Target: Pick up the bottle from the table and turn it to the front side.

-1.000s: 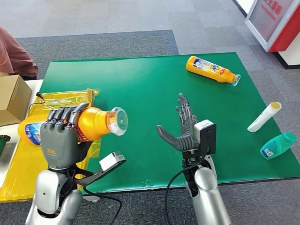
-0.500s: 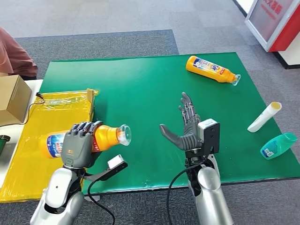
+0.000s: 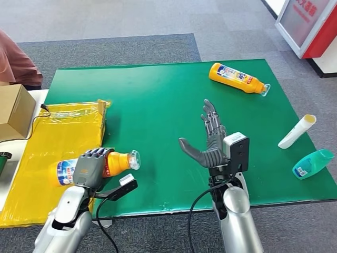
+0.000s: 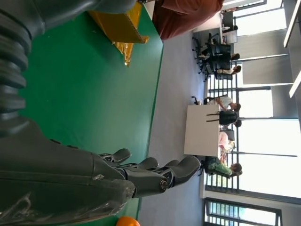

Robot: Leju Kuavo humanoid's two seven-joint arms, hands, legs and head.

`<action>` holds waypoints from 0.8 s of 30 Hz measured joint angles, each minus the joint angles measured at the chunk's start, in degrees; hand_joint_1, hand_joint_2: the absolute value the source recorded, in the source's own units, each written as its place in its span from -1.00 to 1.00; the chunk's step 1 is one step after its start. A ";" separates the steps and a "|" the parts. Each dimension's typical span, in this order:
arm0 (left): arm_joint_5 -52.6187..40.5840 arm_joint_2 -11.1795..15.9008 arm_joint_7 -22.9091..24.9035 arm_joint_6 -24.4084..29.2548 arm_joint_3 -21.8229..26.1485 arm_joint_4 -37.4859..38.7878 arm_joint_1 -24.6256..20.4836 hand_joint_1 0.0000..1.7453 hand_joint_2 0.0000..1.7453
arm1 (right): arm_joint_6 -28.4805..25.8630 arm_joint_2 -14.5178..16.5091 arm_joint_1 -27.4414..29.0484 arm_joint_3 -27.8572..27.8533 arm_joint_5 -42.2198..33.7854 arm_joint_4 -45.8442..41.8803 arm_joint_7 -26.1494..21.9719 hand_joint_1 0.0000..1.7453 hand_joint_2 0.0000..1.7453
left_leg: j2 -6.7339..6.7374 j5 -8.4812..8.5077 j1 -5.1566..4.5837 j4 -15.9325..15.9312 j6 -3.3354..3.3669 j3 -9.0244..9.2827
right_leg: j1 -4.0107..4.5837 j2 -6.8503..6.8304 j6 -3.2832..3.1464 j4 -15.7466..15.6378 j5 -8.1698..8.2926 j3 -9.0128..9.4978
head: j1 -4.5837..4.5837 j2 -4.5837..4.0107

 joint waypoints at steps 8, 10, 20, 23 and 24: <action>3.17 0.37 2.53 0.63 2.01 11.82 -5.85 1.00 1.00 | -1.44 -0.01 -0.38 1.52 -1.66 -0.09 0.46 -1.00 1.00 | -0.01 0.00 0.00 0.00 -0.01 0.02 | 0.00 0.00 -0.01 0.01 0.00 0.02 | -0.02 0.00; 2.49 0.47 3.23 0.83 2.25 13.82 -7.06 1.00 1.00 | -1.72 -0.02 -0.45 1.82 -1.80 -0.09 0.57 -1.00 1.00 | -0.01 0.01 0.00 0.00 -0.02 0.03 | 0.00 0.00 -0.01 0.01 0.00 0.02 | -0.01 0.00; -4.76 1.41 8.46 0.82 2.27 21.17 -11.21 1.00 1.00 | -2.29 -0.02 -0.55 2.40 -2.14 -0.09 0.90 -1.00 1.00 | -0.01 0.06 0.00 0.00 -0.02 0.03 | 0.00 -0.01 -0.02 0.02 0.02 0.03 | -0.01 0.00; -5.51 1.65 8.74 0.97 2.27 22.36 -12.08 -0.49 1.00 | -2.58 -0.02 -0.54 2.46 -2.14 -0.09 0.93 -1.00 1.00 | -0.01 0.06 0.00 0.00 -0.02 0.03 | 0.00 0.00 -0.02 0.02 0.02 0.03 | 0.00 0.00; -5.66 1.70 8.81 1.09 2.27 22.68 -12.30 -0.99 1.00 | -2.68 -0.02 -0.54 2.52 -2.14 -0.09 0.93 -1.00 1.00 | -0.01 0.06 0.00 0.00 -0.02 0.03 | 0.00 -0.01 -0.02 0.02 0.02 0.03 | 0.00 0.00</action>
